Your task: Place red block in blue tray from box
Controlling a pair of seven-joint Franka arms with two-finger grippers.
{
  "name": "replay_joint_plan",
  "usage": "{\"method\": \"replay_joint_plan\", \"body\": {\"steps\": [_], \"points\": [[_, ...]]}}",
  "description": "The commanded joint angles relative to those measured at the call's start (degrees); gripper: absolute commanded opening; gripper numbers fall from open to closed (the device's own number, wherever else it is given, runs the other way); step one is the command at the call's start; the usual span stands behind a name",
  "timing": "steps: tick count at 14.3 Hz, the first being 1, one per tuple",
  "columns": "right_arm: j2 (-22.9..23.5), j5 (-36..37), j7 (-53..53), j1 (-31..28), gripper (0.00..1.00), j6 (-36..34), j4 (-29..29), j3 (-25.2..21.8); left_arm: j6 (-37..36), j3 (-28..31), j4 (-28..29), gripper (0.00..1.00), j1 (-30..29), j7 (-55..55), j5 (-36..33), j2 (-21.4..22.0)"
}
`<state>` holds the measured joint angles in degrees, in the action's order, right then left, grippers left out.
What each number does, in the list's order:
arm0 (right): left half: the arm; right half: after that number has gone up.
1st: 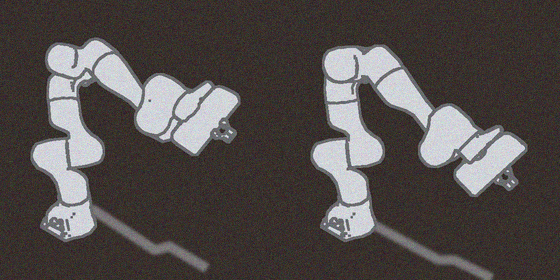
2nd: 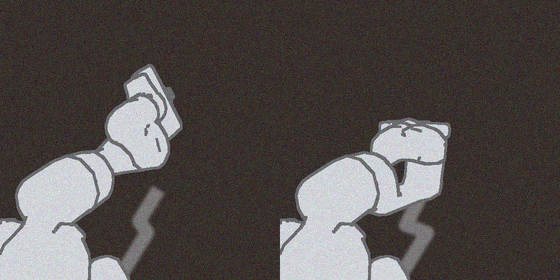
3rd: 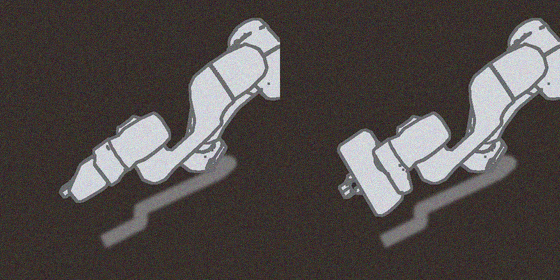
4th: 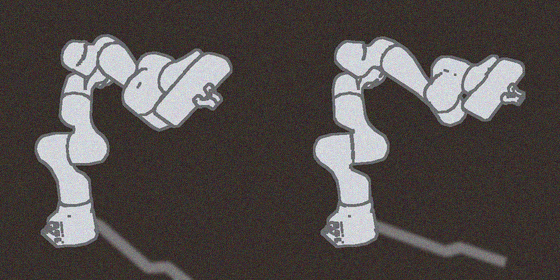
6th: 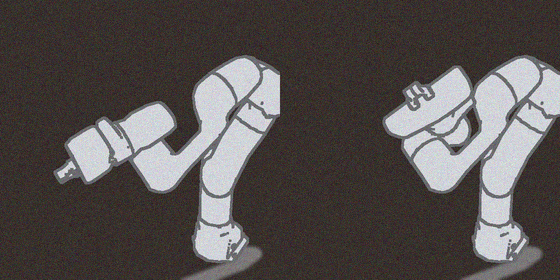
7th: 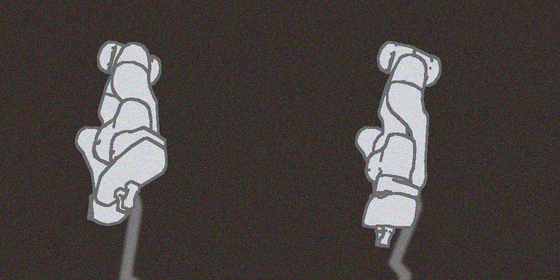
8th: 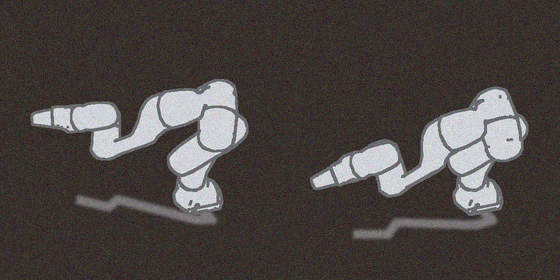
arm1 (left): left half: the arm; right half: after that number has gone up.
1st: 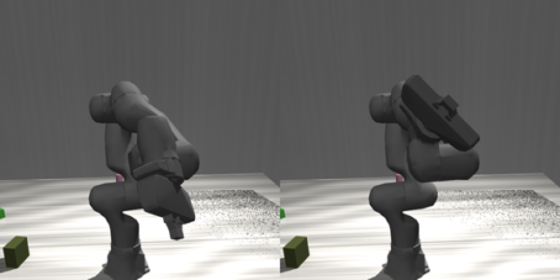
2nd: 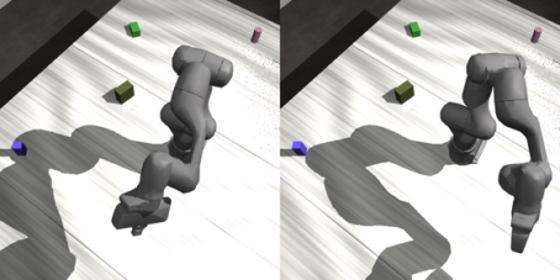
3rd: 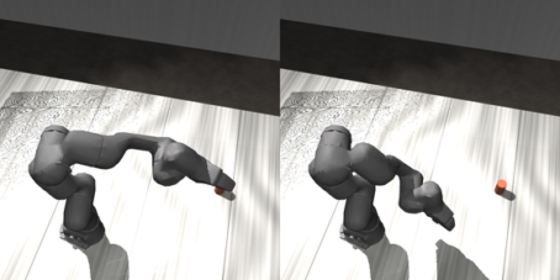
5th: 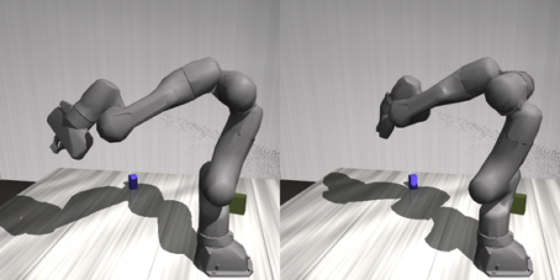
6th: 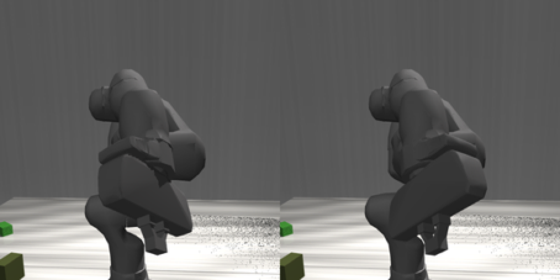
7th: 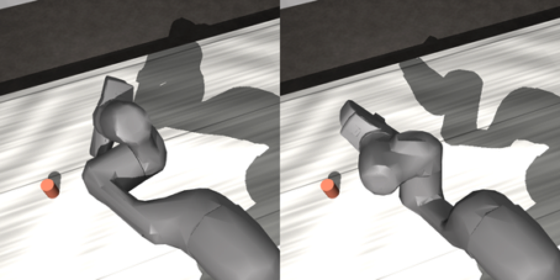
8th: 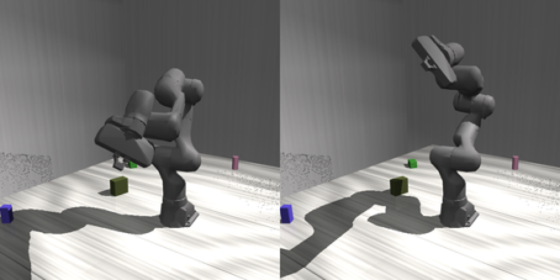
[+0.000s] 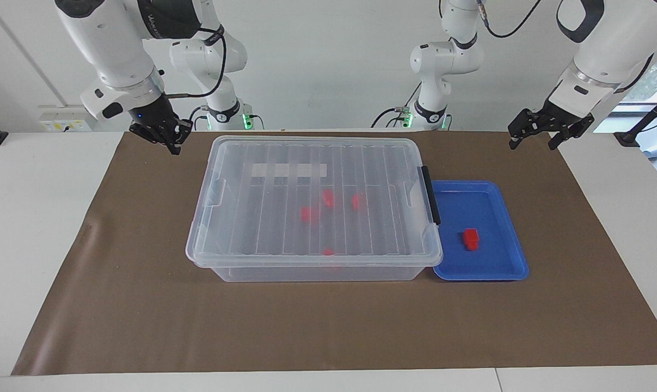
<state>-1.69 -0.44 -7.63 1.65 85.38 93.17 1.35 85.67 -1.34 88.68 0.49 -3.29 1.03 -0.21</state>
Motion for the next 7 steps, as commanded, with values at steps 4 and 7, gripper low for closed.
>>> {"method": "replay_joint_plan", "body": {"steps": [4,7], "points": [[-0.4,0.4,2.7,-4.7,1.00,-4.8,-1.9,-0.1,-0.7,0.2,0.3,1.00,0.0,-0.3,-0.4,0.6],[-0.4,0.3,5.1,-5.8,1.00,-2.5,-1.6,-0.3,-0.7,0.2,0.3,1.00,0.0,-0.3,-0.4,0.6]]}}
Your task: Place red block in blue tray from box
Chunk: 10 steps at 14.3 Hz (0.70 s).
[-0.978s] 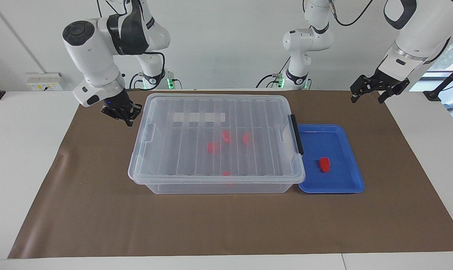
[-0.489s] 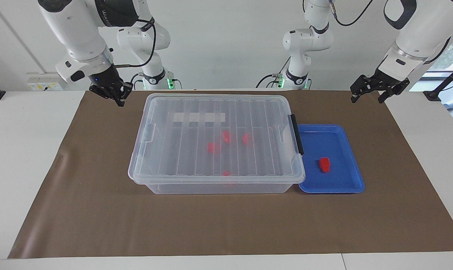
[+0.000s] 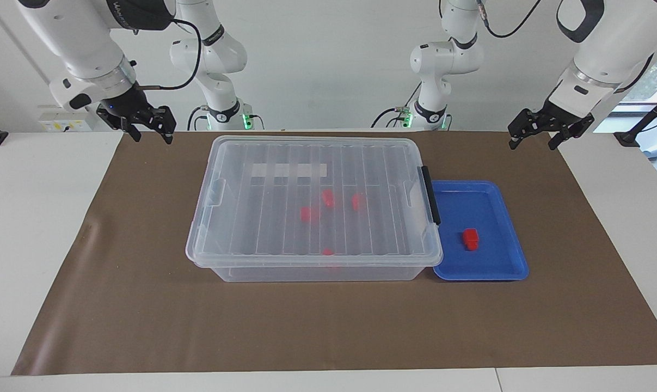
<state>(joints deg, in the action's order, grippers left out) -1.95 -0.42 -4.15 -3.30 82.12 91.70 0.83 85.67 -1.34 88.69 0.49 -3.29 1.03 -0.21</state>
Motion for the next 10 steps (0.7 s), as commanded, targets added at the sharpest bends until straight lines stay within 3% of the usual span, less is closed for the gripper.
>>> {"method": "replay_joint_plan", "body": {"steps": [1,10], "points": [[-0.2,0.3,1.5,-0.9,1.00,0.8,0.3,0.3,-0.7,0.2,0.3,1.00,0.0,-0.3,-0.4,0.6],[-0.5,0.3,1.7,-2.1,1.00,3.7,2.3,0.8,-0.7,0.2,0.3,1.00,0.0,-0.3,-0.4,0.6]]}}
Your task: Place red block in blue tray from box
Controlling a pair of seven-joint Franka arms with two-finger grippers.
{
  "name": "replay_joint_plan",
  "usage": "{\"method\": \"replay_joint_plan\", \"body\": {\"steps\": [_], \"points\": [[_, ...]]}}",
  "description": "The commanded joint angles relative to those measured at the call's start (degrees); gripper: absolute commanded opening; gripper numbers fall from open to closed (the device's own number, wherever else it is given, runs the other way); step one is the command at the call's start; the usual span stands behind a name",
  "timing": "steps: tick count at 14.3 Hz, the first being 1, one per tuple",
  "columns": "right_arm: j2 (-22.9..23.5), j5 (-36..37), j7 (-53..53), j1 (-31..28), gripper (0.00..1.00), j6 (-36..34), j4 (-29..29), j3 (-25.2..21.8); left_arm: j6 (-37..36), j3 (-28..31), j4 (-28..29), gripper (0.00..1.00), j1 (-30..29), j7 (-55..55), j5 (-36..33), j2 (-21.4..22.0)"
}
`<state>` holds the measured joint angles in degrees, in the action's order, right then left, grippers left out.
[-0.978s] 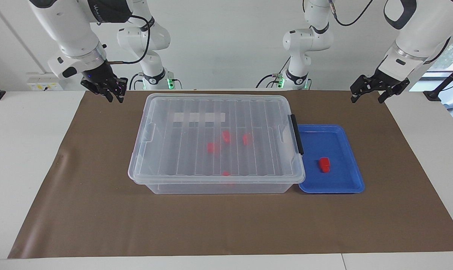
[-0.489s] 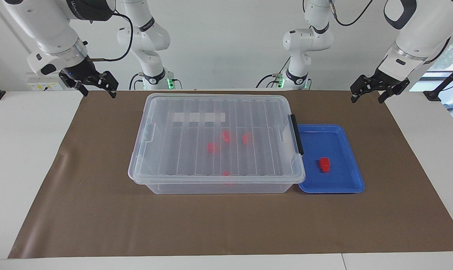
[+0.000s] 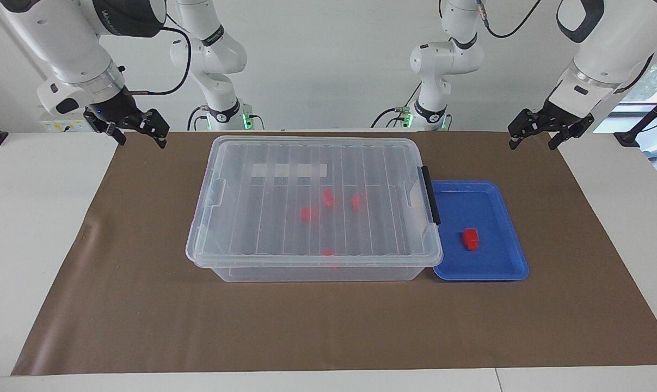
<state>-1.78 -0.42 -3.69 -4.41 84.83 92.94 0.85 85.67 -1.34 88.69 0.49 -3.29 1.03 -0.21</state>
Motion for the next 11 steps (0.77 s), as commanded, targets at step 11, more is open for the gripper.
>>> {"method": "replay_joint_plan", "body": {"steps": [11], "points": [[-0.3,0.2,1.2,-1.0,1.00,2.5,0.1,1.0,-0.7,0.2,0.4,1.00,0.0,-0.3,-0.4,0.6]]}}
